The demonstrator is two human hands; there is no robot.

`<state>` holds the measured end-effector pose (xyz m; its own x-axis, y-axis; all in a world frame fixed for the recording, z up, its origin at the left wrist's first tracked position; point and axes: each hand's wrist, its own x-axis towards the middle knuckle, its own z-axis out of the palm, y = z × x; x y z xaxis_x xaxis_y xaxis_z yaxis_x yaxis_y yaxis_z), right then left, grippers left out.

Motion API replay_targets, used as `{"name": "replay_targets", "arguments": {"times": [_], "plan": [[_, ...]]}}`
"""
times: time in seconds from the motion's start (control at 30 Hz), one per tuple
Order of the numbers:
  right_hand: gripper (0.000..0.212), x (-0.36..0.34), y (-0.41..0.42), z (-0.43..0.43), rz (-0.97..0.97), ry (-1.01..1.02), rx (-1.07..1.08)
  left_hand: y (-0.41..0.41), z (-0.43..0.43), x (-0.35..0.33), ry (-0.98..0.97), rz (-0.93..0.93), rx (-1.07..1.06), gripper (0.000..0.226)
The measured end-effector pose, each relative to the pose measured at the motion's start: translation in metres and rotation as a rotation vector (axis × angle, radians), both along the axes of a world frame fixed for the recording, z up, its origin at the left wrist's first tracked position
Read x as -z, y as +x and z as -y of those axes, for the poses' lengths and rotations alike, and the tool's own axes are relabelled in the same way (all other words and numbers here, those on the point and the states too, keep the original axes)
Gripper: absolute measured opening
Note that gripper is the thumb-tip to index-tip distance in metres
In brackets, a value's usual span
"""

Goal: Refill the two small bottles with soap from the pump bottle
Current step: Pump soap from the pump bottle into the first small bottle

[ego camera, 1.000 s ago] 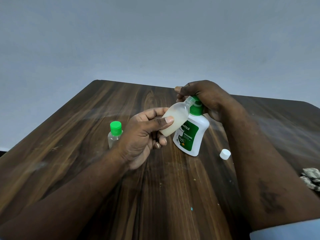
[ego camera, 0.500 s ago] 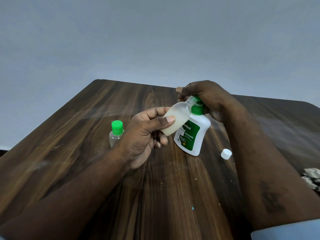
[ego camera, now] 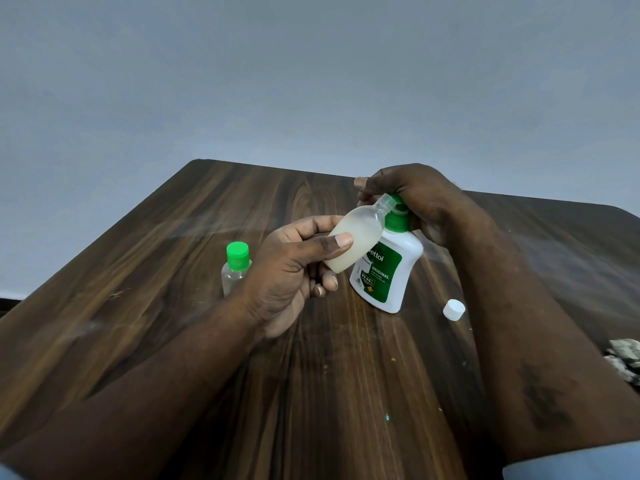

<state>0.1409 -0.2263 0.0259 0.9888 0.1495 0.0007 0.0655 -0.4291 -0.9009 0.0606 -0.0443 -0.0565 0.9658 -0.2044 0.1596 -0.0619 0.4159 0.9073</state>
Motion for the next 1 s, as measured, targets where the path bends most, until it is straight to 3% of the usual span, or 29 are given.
{"name": "replay_targets", "arguments": {"times": [0.53, 1.0], "plan": [[0.023, -0.0009, -0.0005, -0.0001, -0.027, 0.09, -0.016, -0.0011, 0.0005, -0.0016, -0.014, -0.004, 0.002, 0.045], [0.041, -0.0039, 0.0023, -0.0009, -0.015, 0.109, 0.012, -0.0011, -0.0001, -0.0027, -0.015, -0.002, 0.005, 0.045]]}}
